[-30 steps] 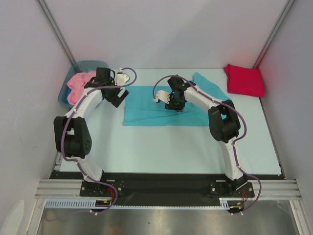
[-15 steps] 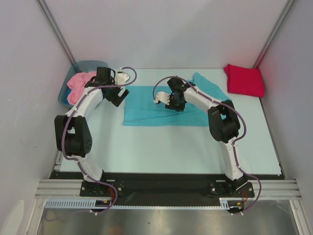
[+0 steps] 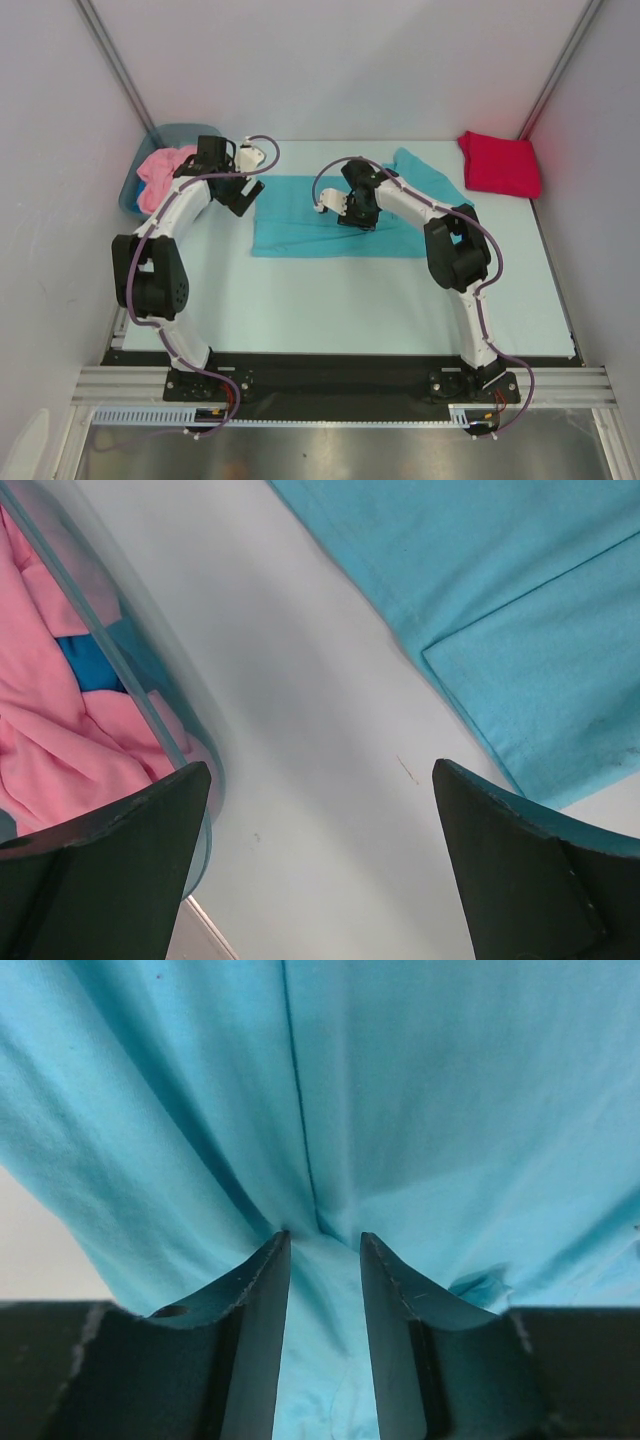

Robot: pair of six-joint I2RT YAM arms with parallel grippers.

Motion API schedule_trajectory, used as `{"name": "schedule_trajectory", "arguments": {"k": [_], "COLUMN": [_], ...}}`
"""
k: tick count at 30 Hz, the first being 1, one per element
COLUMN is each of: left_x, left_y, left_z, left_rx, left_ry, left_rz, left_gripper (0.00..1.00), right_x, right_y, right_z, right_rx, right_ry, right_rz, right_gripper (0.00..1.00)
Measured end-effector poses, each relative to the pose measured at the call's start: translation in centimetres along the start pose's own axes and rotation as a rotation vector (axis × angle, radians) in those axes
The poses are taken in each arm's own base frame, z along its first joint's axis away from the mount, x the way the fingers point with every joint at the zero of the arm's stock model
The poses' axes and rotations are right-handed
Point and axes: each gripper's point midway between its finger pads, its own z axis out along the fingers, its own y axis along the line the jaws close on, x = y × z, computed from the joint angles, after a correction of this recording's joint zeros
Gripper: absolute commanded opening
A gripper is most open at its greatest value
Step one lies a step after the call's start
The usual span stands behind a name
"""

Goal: Fold and stack the t-shirts
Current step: Fold the tshirt

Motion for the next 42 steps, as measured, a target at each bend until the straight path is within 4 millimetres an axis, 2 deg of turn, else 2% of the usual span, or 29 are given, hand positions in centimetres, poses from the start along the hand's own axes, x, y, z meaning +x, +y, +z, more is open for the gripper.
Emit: {"name": "schedule_trajectory", "arguments": {"k": [7,8,11,18,42], "left_x": [0.1,0.1,0.0,-0.4,-1.0], "left_y": [0.0,0.0,0.0,0.3,0.2], "left_z": [0.1,0.1,0.1,0.1,0.8], "left_rx": [0.002,0.002,0.001,-0.005,0.003], "left_ry": [0.003,0.003,0.002,-0.007,-0.011], "left_rz": [0.0,0.0,0.0,0.001,0.009], "left_gripper": [1.0,1.0,1.0,1.0,1.0], "right_x": [0.4,0.5,0.5,0.4,0.2], "right_y": [0.6,0.7,0.6,0.2,-1.5], "right_z": [0.4,0.4,0.4,0.4,0.3], "right_rx": [-0.013,-0.014,-0.009,0.009,0.091], "right_ry": [0.013,0.014,0.015,0.014,0.028], "right_rz": [0.008,0.009,0.01,0.014,0.008], "right_gripper": [0.22,0.17,0.08,0.01,0.0]}}
